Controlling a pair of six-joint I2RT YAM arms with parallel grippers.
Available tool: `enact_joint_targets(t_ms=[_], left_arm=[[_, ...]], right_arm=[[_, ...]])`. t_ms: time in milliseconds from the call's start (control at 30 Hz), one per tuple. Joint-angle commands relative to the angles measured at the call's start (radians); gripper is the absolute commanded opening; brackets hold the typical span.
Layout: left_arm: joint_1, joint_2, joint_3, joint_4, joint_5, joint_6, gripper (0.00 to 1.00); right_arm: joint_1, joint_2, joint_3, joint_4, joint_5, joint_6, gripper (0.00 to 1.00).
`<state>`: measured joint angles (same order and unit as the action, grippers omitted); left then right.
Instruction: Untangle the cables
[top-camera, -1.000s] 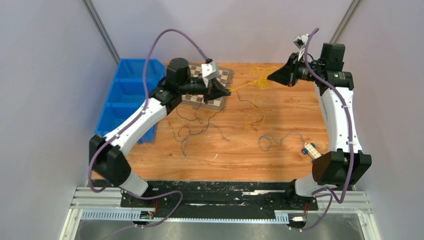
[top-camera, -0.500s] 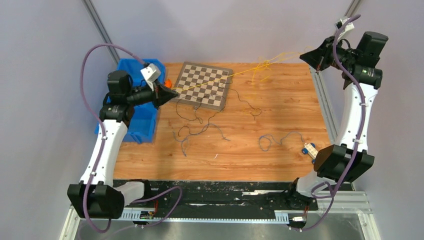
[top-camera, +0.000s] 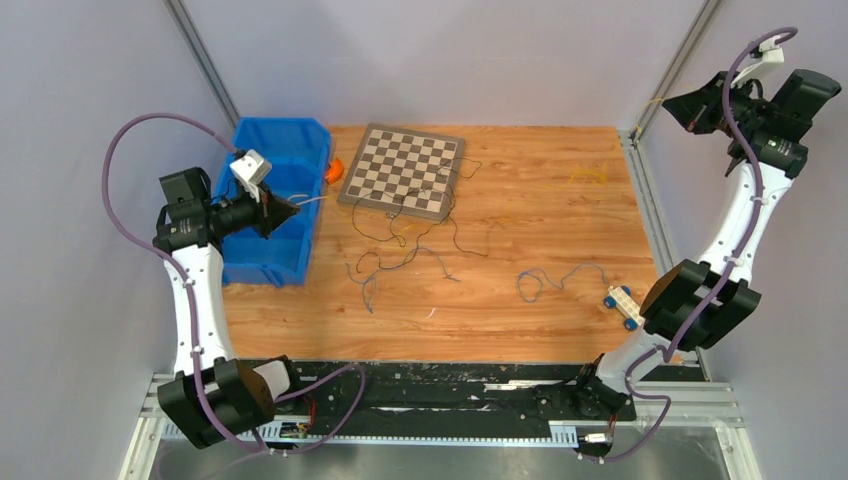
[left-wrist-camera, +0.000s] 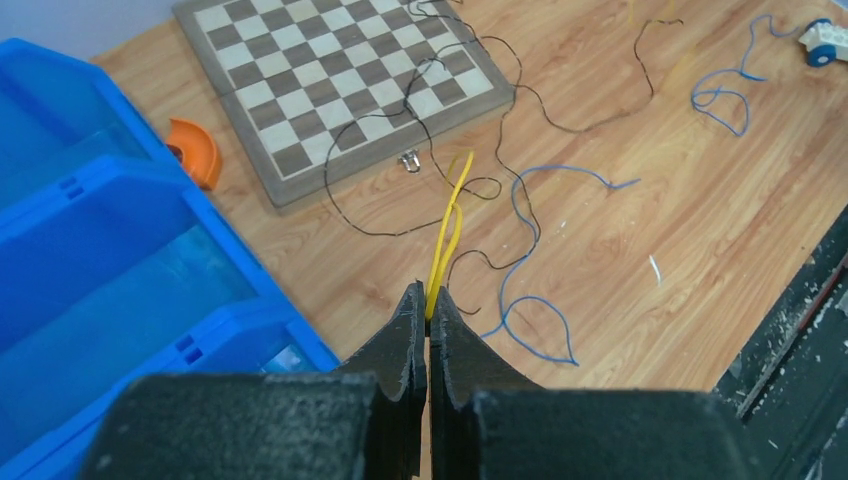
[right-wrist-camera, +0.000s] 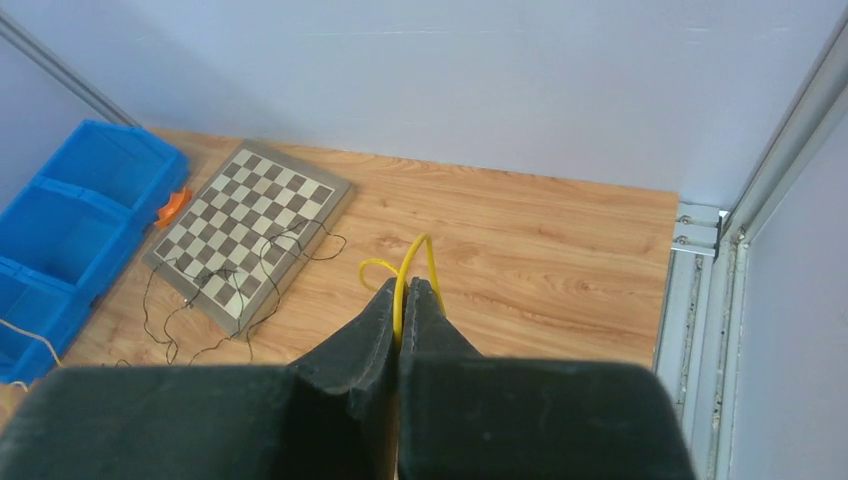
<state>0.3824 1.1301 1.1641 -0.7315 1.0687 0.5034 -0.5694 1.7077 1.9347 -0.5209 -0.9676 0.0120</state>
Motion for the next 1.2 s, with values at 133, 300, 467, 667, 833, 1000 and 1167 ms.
enact_joint_targets(t_ms=[133,300,467,667,833,1000,1167], left_arm=[[-0.045,-0.009,0.007,-0.107,0.063,0.137,0.0],[-0.221,-0.062,0.065,-0.128,0.092,0.07,0.0],[-0.335,-0.114,0.127,0.2,0.13,-0.289,0.0],[-0.496,-0.055,0.276,0.351,0.13,-0.483,0.0],[-0.67,-0.015,0.231,0.385,0.064,-0.497,0.0],[-0.714,0.073,0.083,0.453,-0.082,-0.443,0.0],[-0.736,0.222,0.029,0.489,-0.12,-0.378,0.05]], right_arm=[[0.004,-0.002,0.053,0.114,-0.054,0.104,0.0],[0.005,-0.002,0.06,0.162,-0.102,0.171,0.0],[0.01,-0.01,0.063,0.196,-0.131,0.215,0.0],[0.038,-0.02,0.041,0.21,-0.15,0.229,0.0],[0.074,-0.035,0.017,0.226,-0.176,0.25,0.0],[0.131,-0.066,0.004,0.235,-0.235,0.276,0.0],[0.208,-0.114,-0.015,0.24,-0.298,0.284,0.0]])
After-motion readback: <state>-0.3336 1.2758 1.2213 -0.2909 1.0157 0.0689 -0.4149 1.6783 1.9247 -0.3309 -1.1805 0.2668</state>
